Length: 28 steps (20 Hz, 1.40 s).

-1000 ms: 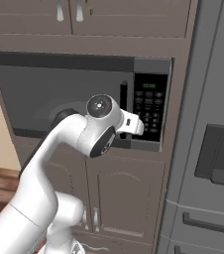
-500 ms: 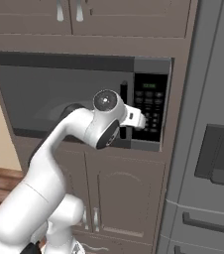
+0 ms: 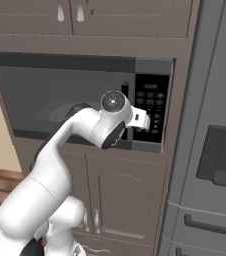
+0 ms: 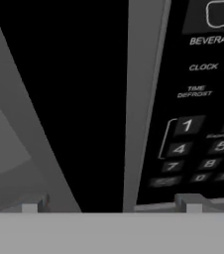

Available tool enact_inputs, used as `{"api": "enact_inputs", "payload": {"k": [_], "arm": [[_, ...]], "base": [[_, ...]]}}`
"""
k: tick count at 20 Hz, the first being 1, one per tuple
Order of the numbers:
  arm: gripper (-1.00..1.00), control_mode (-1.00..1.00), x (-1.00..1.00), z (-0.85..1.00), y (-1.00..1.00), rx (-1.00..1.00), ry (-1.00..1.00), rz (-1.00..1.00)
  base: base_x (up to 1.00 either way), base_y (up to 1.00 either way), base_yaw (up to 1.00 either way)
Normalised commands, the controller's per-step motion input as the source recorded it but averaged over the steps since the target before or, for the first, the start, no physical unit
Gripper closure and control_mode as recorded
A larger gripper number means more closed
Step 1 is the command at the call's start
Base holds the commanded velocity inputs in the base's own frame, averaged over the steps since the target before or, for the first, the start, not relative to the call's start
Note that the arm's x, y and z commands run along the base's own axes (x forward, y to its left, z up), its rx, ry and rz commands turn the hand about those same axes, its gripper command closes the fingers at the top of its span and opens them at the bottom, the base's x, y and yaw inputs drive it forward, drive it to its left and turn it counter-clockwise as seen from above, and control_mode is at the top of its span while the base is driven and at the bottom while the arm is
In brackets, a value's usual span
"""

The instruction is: Place the sponge inside the microwave to prepare for sanitizing.

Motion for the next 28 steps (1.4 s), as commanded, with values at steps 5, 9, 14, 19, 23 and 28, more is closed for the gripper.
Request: {"api": "enact_inputs", "payload": {"k": [5,9,14,19,23,28], "arm": [[-1.00,-1.00,0.22,-0.09,0.00,0.00,-0.03,0.00],[-1.00,-1.00,0.09,-0.01,-0.04,0.00,-0.03,0.00],[-1.00,-1.00,0.14,-0.01,-0.04,0.00,-0.02,0.03],[1.00,-1.00,0.15,0.00,0.00,0.00,0.00,0.02],[1.00,-1.00,0.00,0.00,0.00,0.00,0.00,0.00],[1.00,-1.00,-0.14,0.00,-0.03,0.00,0.01,-0.05]], "base": [[0.00,0.00,0.00],[0.00,0.00,0.00],[0.00,0.00,0.00],[0.00,0.00,0.00],[0.00,0.00,0.00],[0.00,0.00,0.00]]}}
